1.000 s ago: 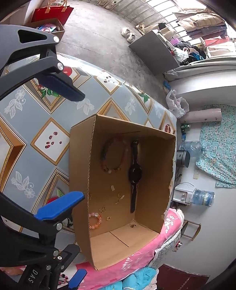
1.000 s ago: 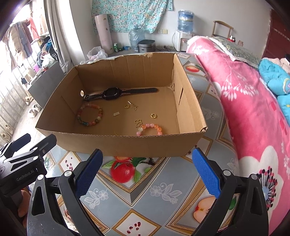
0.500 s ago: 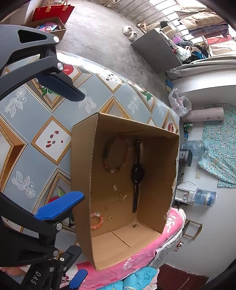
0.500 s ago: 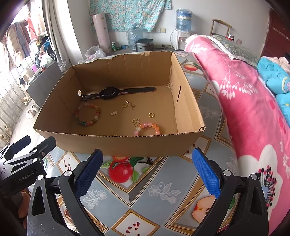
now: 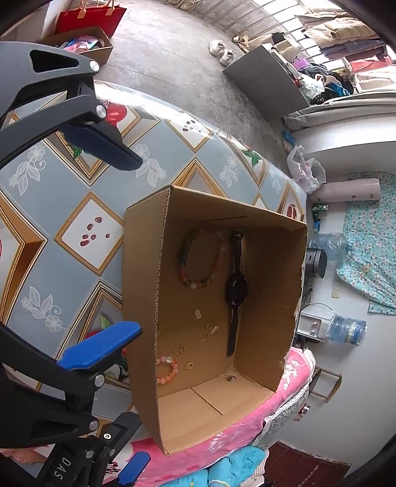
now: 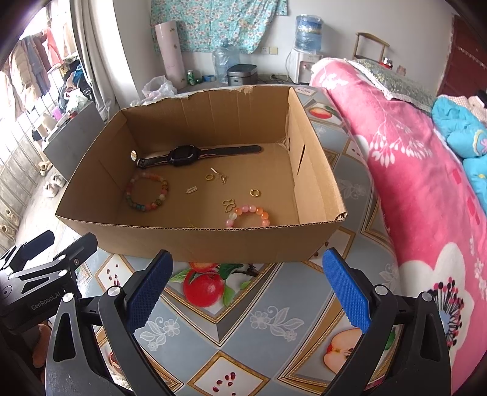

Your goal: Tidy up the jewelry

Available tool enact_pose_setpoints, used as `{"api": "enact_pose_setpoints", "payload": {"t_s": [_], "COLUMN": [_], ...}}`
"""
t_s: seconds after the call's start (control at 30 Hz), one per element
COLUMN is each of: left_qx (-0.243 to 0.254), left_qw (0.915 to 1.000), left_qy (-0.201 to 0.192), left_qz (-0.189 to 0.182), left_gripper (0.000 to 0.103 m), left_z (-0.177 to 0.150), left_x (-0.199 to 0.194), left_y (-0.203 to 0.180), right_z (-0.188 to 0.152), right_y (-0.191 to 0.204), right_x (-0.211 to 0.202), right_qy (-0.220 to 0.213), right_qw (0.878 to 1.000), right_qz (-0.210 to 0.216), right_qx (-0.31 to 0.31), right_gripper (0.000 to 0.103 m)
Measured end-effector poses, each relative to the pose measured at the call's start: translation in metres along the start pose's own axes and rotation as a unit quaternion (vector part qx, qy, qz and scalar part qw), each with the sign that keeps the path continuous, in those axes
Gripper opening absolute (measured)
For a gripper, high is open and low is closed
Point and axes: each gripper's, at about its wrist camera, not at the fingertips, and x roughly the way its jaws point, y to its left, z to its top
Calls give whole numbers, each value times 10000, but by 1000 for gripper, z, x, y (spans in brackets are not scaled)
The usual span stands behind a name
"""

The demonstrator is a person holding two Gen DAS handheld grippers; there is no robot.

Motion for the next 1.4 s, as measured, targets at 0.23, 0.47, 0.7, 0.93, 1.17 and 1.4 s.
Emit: {"api": "enact_pose_setpoints", "payload": {"t_s": [0.23,0.47,0.7,0.93,1.17,1.4], "left_qx": [4,25,36,40,43,37], "left_qw": [10000,10000,10000,10000,10000,10000], "left_qy": [5,34,34,37,41,34], "left_qz": [6,20,24,25,23,26], "left_gripper": [98,98,98,97,97,97], "left_z": [0,0,0,0,0,0], "left_x": [0,2,2,2,2,2], "left_y": [0,0,-1,-1,-2,-2], "right_z": [0,-1,-1,-1,-1,-2], "right_y": [-1,1,0,0,0,1], "right_x": [1,1,2,2,3,3], "right_qy": [12,-9,11,9,16,13], "right_qw": [10000,10000,10000,10000,10000,10000], "right_qz": [4,-33,-27,-21,-19,-15], "right_qx": [12,-27,2,10,20,1], "right_gripper": [95,95,95,95,95,95]}}
